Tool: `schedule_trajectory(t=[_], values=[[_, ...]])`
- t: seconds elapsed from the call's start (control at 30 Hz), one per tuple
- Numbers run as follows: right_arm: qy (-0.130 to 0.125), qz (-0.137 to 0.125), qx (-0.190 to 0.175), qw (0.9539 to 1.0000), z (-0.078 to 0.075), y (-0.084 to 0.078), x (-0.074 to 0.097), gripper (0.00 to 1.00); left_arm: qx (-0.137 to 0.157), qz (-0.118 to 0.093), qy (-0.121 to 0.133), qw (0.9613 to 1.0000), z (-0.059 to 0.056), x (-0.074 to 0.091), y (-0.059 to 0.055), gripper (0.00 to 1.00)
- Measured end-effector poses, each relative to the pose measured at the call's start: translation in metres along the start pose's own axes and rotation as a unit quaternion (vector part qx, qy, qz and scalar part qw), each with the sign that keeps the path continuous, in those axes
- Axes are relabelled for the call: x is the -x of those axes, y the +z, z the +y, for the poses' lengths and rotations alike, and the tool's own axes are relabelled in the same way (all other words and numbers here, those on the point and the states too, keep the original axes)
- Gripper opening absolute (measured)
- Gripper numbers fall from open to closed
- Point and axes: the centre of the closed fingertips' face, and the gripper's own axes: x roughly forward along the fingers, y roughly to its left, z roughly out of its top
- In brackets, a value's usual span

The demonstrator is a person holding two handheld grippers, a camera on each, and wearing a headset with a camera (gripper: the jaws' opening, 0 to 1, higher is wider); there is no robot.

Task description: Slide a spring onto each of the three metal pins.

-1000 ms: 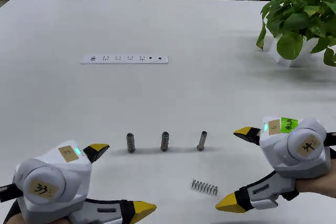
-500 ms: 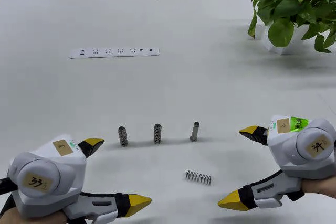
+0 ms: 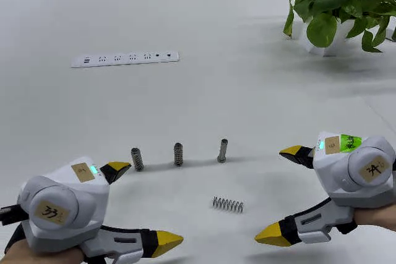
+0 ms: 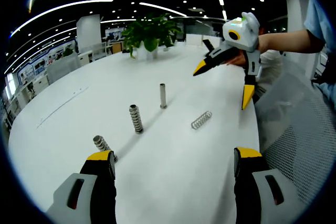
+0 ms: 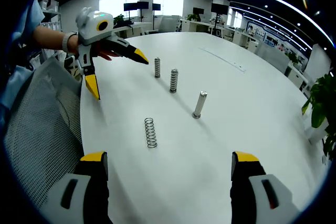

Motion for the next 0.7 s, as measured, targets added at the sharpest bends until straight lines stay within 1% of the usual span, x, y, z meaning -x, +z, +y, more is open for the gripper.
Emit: schedule_trajectory(t=[0.1,0.17,0.2,0.3,0.33,0.37,0.4,0.47,0.5,0.53,0.57,0.63,0.7], values=[[-0.002,0.000,-0.005,1.0000,-0.001,-0.005,0.002,0.99,-0.017,0.003,-0.027,0.9995,-0.013,-0.012,0.006,0.95],[-0.003,0.000,-0.008,1.0000,-0.001,-0.006,0.003,0.99,-0.027,-0.002,-0.045,0.9986,-0.021,-0.019,0.009,0.91],[-0.004,0.000,-0.010,0.9999,-0.001,-0.007,0.003,0.99,-0.030,0.000,-0.054,0.9981,-0.025,-0.023,0.010,0.90],[-0.007,-0.004,-0.019,0.9998,0.000,-0.008,0.003,0.99,-0.036,0.004,-0.071,0.9968,-0.031,-0.034,0.009,0.87],[-0.006,-0.005,-0.020,0.9998,0.001,-0.008,0.003,0.99,-0.035,0.008,-0.075,0.9965,-0.032,-0.038,0.008,0.86],[-0.006,-0.005,-0.022,0.9997,0.003,-0.008,0.003,0.99,-0.033,0.015,-0.085,0.9957,-0.035,-0.041,0.007,0.83],[-0.006,-0.006,-0.022,0.9997,0.005,-0.008,0.003,0.99,-0.036,0.014,-0.091,0.9951,-0.036,-0.043,0.009,0.81],[-0.004,-0.007,-0.025,0.9997,0.008,-0.008,0.003,0.99,-0.045,0.020,-0.097,0.9940,-0.037,-0.049,0.010,0.75],[-0.003,-0.006,-0.025,0.9997,0.009,-0.009,0.003,0.99,-0.051,0.021,-0.101,0.9934,-0.037,-0.051,0.012,0.74],[-0.003,-0.005,-0.026,0.9996,0.010,-0.010,0.002,0.99,-0.054,0.027,-0.115,0.9915,-0.040,-0.053,0.013,0.72],[-0.003,-0.005,-0.027,0.9996,0.011,-0.011,0.002,0.99,-0.057,0.031,-0.120,0.9907,-0.040,-0.054,0.013,0.66],[-0.004,-0.006,-0.030,0.9995,0.012,-0.011,0.003,0.99,-0.078,0.042,-0.128,0.9878,-0.040,-0.059,0.013,0.58],[-0.004,-0.008,-0.034,0.9994,0.013,-0.011,0.003,0.99,-0.089,0.053,-0.131,0.9859,-0.040,-0.065,0.014,0.54]])
